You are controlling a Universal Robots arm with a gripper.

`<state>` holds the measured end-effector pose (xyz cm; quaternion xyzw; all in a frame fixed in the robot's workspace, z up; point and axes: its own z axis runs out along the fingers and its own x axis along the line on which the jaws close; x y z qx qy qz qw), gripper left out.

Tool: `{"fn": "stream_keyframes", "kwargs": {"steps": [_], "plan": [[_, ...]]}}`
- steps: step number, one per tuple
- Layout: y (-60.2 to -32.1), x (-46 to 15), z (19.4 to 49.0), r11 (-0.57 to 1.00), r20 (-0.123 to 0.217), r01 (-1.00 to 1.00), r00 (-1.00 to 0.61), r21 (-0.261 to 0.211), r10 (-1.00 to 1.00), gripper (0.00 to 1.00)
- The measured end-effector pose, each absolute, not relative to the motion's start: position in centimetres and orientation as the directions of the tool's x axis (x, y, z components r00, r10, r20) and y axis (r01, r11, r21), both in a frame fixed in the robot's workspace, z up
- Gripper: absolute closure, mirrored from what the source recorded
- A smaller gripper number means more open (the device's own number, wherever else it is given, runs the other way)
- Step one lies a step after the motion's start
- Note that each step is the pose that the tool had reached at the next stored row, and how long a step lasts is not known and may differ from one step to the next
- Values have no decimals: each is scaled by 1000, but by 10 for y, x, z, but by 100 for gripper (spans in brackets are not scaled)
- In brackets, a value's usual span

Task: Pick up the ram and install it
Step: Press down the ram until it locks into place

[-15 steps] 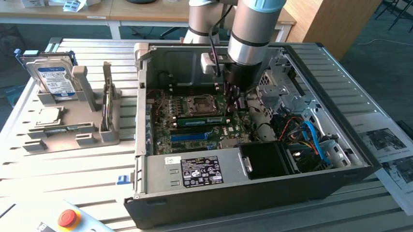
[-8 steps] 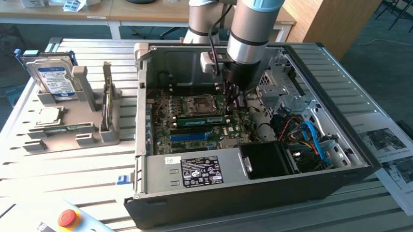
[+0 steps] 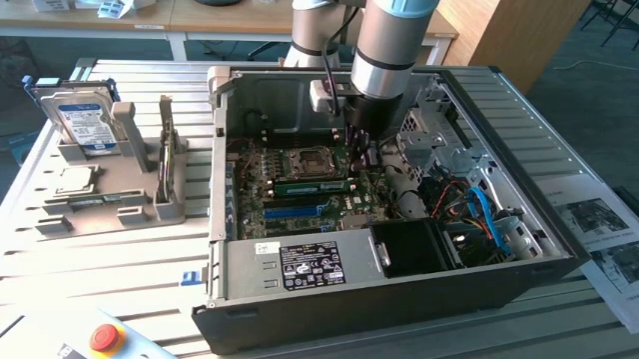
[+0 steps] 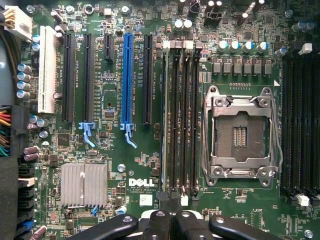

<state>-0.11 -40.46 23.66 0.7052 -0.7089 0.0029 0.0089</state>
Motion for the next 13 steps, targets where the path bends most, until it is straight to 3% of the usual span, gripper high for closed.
{"fn": "stream_keyframes", "kwargs": {"steps": [13], "plan": [[-404,-1,227,5,17,-1000,-5,8,-1000,90]]}}
